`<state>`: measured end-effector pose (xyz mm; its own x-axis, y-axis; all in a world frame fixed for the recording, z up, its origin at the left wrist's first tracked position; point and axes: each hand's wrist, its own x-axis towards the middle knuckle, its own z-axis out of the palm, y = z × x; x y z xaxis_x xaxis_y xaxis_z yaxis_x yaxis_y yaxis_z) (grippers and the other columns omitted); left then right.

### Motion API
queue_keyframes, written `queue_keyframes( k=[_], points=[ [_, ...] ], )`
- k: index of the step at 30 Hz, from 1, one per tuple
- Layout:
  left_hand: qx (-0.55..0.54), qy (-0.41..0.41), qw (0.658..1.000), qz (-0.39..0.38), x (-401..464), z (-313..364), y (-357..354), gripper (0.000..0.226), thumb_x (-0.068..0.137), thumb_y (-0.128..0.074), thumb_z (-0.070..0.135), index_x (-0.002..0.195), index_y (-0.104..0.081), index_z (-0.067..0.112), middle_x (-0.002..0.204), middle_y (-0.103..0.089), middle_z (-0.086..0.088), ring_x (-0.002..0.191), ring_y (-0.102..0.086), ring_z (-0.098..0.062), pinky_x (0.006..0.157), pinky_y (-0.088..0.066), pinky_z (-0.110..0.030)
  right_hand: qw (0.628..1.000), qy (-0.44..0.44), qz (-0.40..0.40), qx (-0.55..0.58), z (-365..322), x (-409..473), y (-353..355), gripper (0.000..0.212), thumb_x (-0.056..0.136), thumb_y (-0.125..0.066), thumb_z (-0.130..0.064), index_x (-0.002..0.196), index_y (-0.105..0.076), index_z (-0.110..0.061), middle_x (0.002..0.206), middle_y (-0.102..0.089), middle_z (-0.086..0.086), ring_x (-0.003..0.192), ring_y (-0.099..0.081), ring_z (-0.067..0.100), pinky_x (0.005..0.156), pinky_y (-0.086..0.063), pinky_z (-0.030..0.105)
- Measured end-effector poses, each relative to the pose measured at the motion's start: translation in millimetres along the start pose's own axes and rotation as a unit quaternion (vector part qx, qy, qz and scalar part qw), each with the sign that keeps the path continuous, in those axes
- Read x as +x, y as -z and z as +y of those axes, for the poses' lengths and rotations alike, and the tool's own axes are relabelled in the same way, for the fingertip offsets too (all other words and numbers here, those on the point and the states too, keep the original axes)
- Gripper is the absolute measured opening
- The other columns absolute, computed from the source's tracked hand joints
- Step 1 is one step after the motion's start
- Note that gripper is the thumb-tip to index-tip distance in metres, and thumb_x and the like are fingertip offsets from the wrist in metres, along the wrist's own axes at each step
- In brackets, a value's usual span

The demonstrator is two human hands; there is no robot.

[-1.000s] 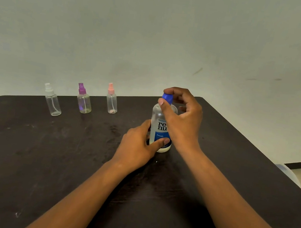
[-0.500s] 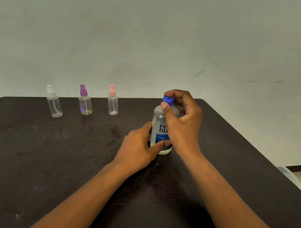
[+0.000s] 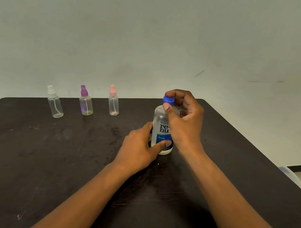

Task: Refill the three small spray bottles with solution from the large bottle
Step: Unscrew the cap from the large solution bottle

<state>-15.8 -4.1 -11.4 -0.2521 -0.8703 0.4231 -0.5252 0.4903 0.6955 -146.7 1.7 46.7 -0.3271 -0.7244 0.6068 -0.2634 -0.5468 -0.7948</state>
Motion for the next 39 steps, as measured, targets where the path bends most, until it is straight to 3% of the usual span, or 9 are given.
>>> queue_keyframes(
  k=[4,8,9,11,15,21,26,30,39],
  points=[
    [-0.001,0.008,1.000,-0.001,1,-1,0,0.054,0.089,-0.076,0.051,0.136,-0.057,0.031,0.120,-0.074,0.013,0.103,-0.069,0.001,0.091,-0.058,-0.028,0.999,-0.011,0.003,0.034,-2,1,3,0.032,0.092,-0.070,0.002,0.097,-0.069,-0.030,0.107,-0.076,-0.006,0.100,-0.072,0.008,0.079,-0.053,0.014],
    [0.007,0.011,1.000,-0.003,3,-1,0,0.058,0.088,-0.075,0.055,0.138,-0.057,0.031,0.123,-0.074,0.013,0.110,-0.070,-0.003,0.094,-0.058,-0.034,0.997,-0.026,0.035,0.070,-2,4,5,0.032,0.087,-0.073,-0.003,0.099,-0.066,-0.032,0.107,-0.077,0.002,0.101,-0.075,0.019,0.089,-0.061,0.050],
    [0.009,0.013,1.000,-0.004,3,-1,0,0.059,0.088,-0.075,0.056,0.139,-0.057,0.031,0.125,-0.073,0.013,0.112,-0.069,-0.005,0.095,-0.058,-0.034,0.996,-0.030,0.043,0.075,-3,5,6,0.033,0.087,-0.073,-0.003,0.101,-0.065,-0.031,0.106,-0.077,0.003,0.101,-0.075,0.019,0.091,-0.060,0.053],
    [0.013,0.014,1.000,-0.006,3,0,0,0.060,0.088,-0.074,0.056,0.139,-0.056,0.030,0.127,-0.073,0.011,0.114,-0.069,-0.006,0.096,-0.057,-0.034,0.993,-0.048,0.058,0.087,-5,8,11,0.035,0.087,-0.076,0.001,0.106,-0.062,-0.026,0.104,-0.078,0.004,0.096,-0.075,0.015,0.091,-0.061,0.049],
    [0.015,0.018,1.000,-0.011,3,2,2,0.058,0.089,-0.074,0.054,0.138,-0.057,0.029,0.129,-0.071,0.010,0.114,-0.068,-0.008,0.090,-0.050,-0.023,0.993,-0.075,0.072,0.057,-12,11,28,0.036,0.083,-0.084,-0.001,0.105,-0.062,-0.019,0.098,-0.075,-0.002,0.083,-0.072,0.002,0.076,-0.058,0.019],
    [0.019,0.025,0.999,-0.024,4,2,3,0.059,0.089,-0.075,0.053,0.139,-0.056,0.028,0.132,-0.070,0.007,0.116,-0.068,-0.011,0.093,-0.052,-0.027,0.993,-0.075,0.034,-0.089,-11,0,59,0.027,0.081,-0.086,-0.007,0.095,-0.070,-0.025,0.092,-0.074,-0.013,0.077,-0.068,-0.004,0.069,-0.053,0.011],
    [0.019,0.027,0.999,-0.033,4,2,4,0.060,0.088,-0.078,0.049,0.139,-0.057,0.026,0.133,-0.070,0.007,0.119,-0.067,-0.013,0.097,-0.054,-0.031,0.964,-0.093,-0.066,-0.240,9,-13,70,0.027,0.083,-0.080,-0.006,0.098,-0.078,-0.028,0.092,-0.074,-0.011,0.074,-0.065,0.003,0.071,-0.052,0.019],
    [0.025,0.032,0.998,-0.044,4,2,5,0.059,0.089,-0.079,0.045,0.140,-0.057,0.025,0.135,-0.069,0.005,0.120,-0.066,-0.013,0.097,-0.052,-0.028,0.918,-0.135,-0.155,-0.338,23,-20,71,0.034,0.082,-0.079,-0.006,0.109,-0.075,-0.026,0.093,-0.070,-0.011,0.081,-0.066,0.005,0.086,-0.059,0.029],
    [0.047,0.035,0.997,-0.045,4,2,5,0.061,0.089,-0.076,0.050,0.140,-0.057,0.023,0.136,-0.068,0.003,0.119,-0.066,-0.013,0.097,-0.054,-0.029,0.881,-0.159,-0.192,-0.402,32,-29,70,0.034,0.085,-0.083,-0.009,0.112,-0.073,-0.025,0.108,-0.071,-0.004,0.096,-0.068,0.012,0.088,-0.058,0.027]
  ],
)
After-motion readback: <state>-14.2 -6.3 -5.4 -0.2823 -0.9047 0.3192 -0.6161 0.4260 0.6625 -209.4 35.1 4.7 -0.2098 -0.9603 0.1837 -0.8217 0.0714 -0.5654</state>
